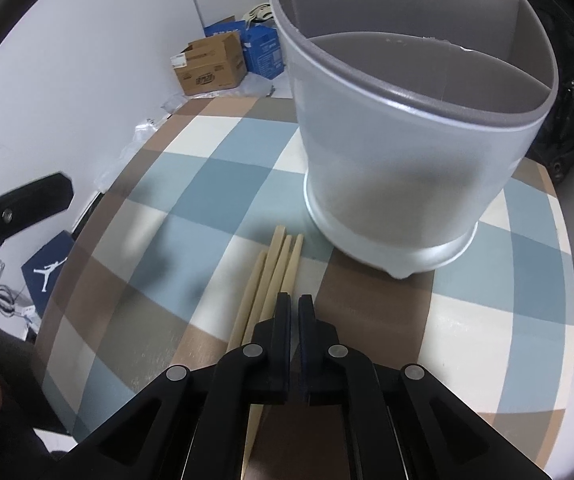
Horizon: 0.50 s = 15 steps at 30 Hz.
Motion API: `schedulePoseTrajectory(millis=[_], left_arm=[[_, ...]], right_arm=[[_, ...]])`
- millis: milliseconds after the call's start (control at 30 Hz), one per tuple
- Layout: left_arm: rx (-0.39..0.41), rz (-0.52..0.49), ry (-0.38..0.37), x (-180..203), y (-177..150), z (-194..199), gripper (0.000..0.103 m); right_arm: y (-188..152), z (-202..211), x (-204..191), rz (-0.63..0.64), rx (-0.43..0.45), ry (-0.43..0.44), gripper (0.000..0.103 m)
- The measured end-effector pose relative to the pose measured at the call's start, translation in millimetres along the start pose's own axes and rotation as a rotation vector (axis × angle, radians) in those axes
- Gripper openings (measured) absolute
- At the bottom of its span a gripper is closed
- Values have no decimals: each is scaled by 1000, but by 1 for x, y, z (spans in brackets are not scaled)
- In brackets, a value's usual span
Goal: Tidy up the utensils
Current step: 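Lift the chopstick off the rug with the right gripper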
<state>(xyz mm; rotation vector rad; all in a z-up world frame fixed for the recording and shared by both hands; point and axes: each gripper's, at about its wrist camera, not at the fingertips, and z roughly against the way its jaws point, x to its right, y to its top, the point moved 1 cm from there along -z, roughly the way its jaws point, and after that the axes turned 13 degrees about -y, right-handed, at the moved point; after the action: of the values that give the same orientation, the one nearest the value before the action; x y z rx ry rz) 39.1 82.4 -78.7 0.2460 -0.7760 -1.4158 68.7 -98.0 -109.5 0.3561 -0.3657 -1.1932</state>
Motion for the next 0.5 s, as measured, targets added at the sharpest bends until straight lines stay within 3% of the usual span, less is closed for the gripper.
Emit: schedulePoseTrajectory(millis=[167,500], left_arm=[[-3,4,2,0,0,-2,78],[-14,-4,7,2,-2,-5,78]], right_arm=[[0,1,-8,19,1,11,5],[5,0,-6,31,10,-48,6]])
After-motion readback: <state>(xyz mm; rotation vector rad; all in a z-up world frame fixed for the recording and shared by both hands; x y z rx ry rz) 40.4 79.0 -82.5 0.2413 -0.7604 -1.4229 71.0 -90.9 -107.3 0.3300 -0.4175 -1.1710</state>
